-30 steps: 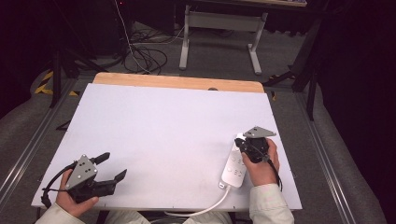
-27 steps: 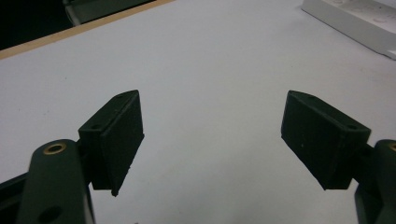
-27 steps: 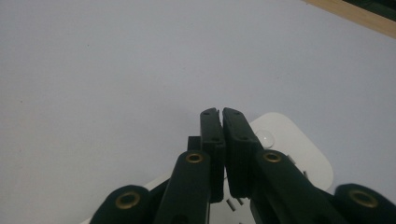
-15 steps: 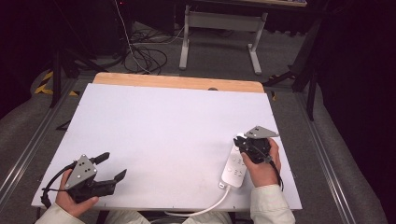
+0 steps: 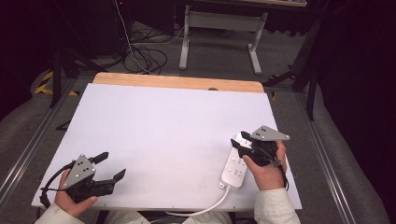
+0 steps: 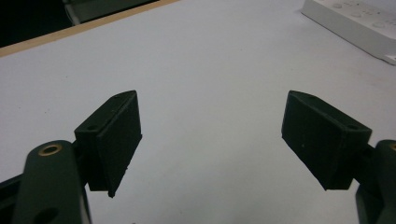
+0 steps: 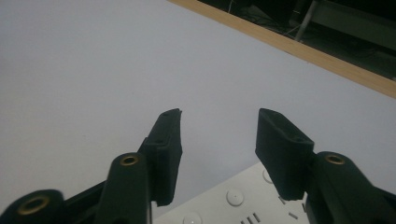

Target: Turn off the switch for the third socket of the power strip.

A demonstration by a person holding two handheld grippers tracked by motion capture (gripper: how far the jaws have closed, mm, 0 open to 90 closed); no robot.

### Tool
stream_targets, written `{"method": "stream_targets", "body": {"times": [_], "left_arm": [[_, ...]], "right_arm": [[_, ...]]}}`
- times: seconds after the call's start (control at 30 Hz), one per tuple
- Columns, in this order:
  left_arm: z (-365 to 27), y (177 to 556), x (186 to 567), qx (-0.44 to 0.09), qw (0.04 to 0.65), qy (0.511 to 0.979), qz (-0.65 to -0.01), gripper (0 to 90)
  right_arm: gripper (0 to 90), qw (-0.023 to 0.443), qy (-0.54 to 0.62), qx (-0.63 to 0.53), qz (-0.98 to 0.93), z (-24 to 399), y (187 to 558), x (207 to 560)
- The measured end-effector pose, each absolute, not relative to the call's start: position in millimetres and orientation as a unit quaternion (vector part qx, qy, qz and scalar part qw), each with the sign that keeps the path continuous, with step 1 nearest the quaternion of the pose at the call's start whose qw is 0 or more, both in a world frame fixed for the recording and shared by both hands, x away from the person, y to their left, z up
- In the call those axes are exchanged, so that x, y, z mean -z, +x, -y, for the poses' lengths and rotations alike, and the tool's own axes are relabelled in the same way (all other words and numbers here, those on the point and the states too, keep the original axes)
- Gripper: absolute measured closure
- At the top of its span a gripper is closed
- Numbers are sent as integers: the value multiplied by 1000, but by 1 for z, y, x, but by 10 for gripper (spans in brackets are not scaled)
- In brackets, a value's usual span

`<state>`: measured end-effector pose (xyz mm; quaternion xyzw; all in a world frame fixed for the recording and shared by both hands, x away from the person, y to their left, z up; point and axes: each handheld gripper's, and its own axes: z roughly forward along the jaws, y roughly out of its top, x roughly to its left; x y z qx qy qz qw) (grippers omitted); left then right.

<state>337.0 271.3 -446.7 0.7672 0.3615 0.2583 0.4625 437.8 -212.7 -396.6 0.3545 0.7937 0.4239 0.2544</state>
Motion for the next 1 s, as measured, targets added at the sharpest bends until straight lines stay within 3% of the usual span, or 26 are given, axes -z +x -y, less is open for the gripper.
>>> {"method": "stream_targets", "body": {"times": [0.07,0.1,0.37,0.73,1.0], "left_arm": [[-272,337,446,-259,463,767,-361,203],[-272,337,446,-261,463,766,-362,203],[-274,337,445,-256,468,761,-370,206],[-275,336,444,-252,473,758,-372,205],[-277,336,444,-260,472,756,-372,203]], "right_arm": [[438,251,348,-430,-794,213,435,394],[359,239,342,-434,-799,214,433,392],[238,216,337,-456,-794,220,423,389],[233,185,324,-492,-786,231,409,398],[180,171,303,-513,-785,240,405,418]]}}
